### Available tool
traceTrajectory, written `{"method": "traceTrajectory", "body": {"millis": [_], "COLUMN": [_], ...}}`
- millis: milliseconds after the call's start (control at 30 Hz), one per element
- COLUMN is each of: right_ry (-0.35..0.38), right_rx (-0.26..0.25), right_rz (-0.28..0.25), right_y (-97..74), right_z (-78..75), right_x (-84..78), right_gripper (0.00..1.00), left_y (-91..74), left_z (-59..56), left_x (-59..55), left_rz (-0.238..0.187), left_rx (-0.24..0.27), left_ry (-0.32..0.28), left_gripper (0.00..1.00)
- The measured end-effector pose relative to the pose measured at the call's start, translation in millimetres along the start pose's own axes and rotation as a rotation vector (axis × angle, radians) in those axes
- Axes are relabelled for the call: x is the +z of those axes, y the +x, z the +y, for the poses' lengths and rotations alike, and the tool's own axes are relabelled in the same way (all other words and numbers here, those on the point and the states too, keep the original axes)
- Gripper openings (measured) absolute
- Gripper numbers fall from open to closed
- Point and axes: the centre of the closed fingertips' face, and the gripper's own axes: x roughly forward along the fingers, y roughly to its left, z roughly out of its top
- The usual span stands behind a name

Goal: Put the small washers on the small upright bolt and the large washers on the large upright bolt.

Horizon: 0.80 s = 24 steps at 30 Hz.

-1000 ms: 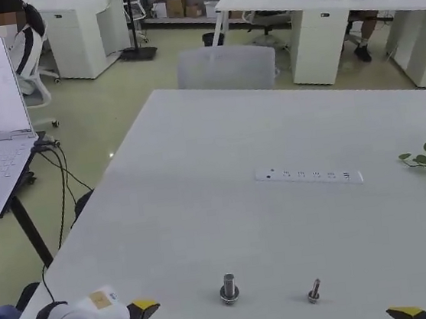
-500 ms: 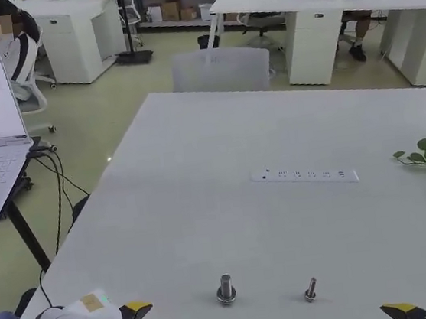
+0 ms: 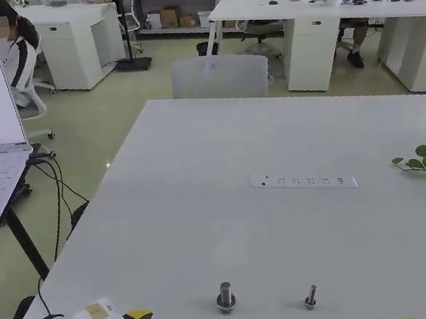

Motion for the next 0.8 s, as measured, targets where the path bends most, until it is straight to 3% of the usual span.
{"method": "traceTrajectory", "body": {"millis": [633, 800], "right_ry": [0.006, -0.004], "right_rx": [-0.009, -0.005], "right_rz": [-0.01, 0.0], "right_y": [0.4, 2.5], "right_z": [1.4, 2.5], "right_x": [5.6, 5.8], "right_gripper": [1.0, 0.99], "left_y": [0.9, 2.2], "left_z": [9.3, 10.4], "left_x": [1.0, -0.2], "left_rz": [-0.024, -0.013], "left_rx": [-0.003, -0.001], "left_ry": [-0.015, -0.01], "left_gripper": [0.99, 0.99]}}
